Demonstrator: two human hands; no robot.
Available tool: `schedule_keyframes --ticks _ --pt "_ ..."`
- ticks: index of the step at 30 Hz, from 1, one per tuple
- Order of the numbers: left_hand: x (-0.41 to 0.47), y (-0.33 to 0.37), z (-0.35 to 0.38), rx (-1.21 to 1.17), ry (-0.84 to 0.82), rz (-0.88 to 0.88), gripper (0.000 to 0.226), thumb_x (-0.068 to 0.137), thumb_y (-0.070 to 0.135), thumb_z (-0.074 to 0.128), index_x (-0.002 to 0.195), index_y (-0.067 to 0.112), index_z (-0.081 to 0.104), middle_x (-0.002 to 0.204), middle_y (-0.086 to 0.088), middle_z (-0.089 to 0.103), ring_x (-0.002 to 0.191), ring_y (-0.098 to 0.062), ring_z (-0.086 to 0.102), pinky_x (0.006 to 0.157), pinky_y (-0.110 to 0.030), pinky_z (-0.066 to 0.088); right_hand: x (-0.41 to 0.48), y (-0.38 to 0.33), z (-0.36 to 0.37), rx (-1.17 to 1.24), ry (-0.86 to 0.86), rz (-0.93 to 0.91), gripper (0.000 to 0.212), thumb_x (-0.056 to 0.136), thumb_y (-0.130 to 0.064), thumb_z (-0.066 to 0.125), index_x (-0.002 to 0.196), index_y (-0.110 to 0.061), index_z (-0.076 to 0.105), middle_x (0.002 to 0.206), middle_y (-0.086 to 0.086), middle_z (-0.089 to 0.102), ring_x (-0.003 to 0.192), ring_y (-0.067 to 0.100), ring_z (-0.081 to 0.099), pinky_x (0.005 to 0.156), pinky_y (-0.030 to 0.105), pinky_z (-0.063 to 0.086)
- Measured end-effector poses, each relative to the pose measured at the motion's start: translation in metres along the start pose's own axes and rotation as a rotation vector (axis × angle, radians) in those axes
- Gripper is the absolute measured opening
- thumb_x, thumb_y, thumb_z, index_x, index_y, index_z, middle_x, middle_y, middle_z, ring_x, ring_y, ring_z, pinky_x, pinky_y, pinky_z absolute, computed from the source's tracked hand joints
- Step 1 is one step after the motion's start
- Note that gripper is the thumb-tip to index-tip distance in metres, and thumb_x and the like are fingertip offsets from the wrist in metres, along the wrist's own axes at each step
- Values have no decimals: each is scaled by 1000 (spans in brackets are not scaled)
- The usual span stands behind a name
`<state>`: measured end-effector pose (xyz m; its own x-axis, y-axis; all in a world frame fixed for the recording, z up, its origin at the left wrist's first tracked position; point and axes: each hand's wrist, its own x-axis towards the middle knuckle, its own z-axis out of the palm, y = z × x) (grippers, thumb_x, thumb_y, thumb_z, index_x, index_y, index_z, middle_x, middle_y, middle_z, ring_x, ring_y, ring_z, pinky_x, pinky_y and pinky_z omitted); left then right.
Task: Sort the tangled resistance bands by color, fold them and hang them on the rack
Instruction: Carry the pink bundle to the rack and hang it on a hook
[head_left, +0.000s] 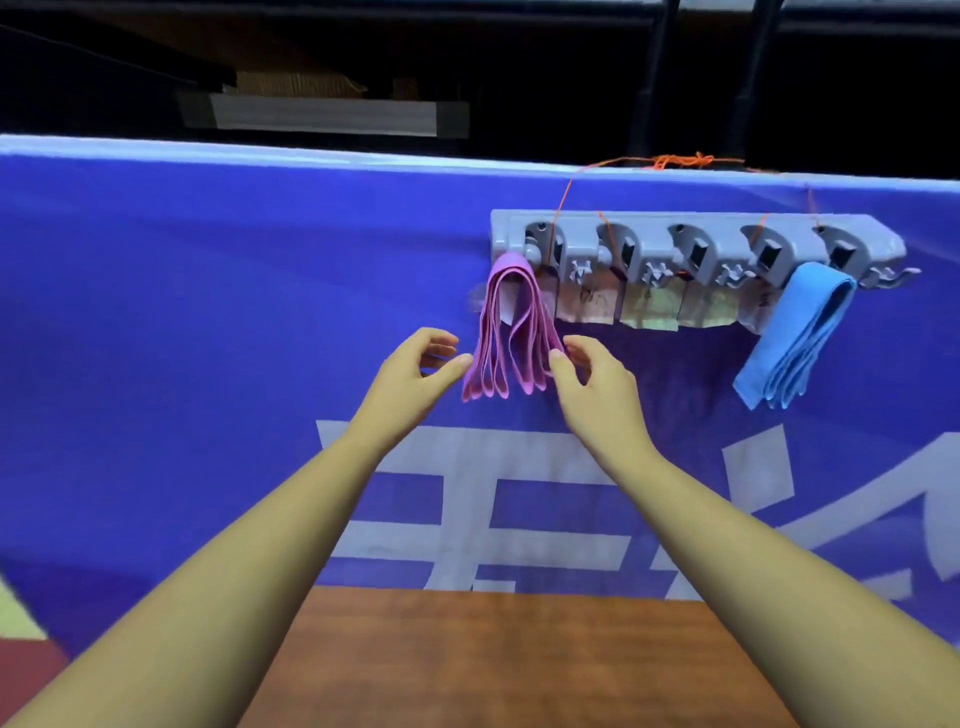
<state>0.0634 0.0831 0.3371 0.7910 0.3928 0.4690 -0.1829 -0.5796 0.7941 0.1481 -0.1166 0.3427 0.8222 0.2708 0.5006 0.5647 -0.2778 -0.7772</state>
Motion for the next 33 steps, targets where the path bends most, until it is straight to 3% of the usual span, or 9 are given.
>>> schedule_keyframes --ticks 3,9,14,16,20,24,28,31,33 --pt "-33 -35 7 70 -25 -139 20 91 33 64 105 18 62 105 2 66 90 -7 60 70 -14 43 -34 38 6 -100 -118 110 47 96 -35 53 138 -13 50 139 0 54 129 16 48 104 26 36" --pt "-118 -98 39 233 -187 -337 17 90 26 64 101 13 65 99 -3 67 89 -18 62 67 -23 46 -120 116 30 -291 -350 274 49 95 -33 55 136 -7 50 140 10 52 130 24 47 107 32 34" --pt "-198 -146 76 264 -296 -473 11 88 20 66 96 12 64 79 4 61 64 0 52 55 -7 37 -207 165 50 -314 -508 344 42 93 -24 60 128 -2 56 131 15 59 125 27 52 103 26 33" --pt "-231 -164 89 277 -356 -510 10 87 18 67 95 12 64 75 6 58 64 -1 52 58 -6 37 -242 183 54 -325 -585 376 41 92 -23 61 127 -1 58 128 16 60 122 28 54 102 25 34" --pt "-292 -200 103 268 -499 -626 6 85 15 66 91 15 62 83 -3 64 77 -16 59 73 -24 43 -304 212 61 -350 -719 440 38 91 -22 61 124 -3 60 124 17 62 119 30 56 99 26 36" --pt "-343 -226 111 264 -629 -686 36 67 43 53 89 18 67 84 -3 68 80 -18 64 73 -24 45 -356 229 72 -363 -824 497 33 90 -21 59 119 -8 64 122 12 63 115 28 59 96 27 37" --pt "-382 -244 114 250 -697 -743 19 72 29 60 87 19 68 95 -7 71 86 -19 66 82 -27 51 -396 237 91 -347 -967 496 33 86 -17 59 116 -7 65 120 11 61 115 26 58 98 24 37" --pt "-410 -254 118 205 -738 -733 11 77 11 66 85 7 72 95 -5 71 82 -1 61 80 -11 45 -423 242 107 -359 -1075 499 38 87 -23 56 122 -13 63 124 8 58 123 24 52 103 27 37" --pt "-430 -264 123 185 -755 -720 20 75 10 64 91 2 75 105 -7 72 93 -4 62 87 -10 44 -435 244 115 -378 -1138 491 41 88 -29 54 128 -20 58 128 4 53 125 21 50 103 32 40"
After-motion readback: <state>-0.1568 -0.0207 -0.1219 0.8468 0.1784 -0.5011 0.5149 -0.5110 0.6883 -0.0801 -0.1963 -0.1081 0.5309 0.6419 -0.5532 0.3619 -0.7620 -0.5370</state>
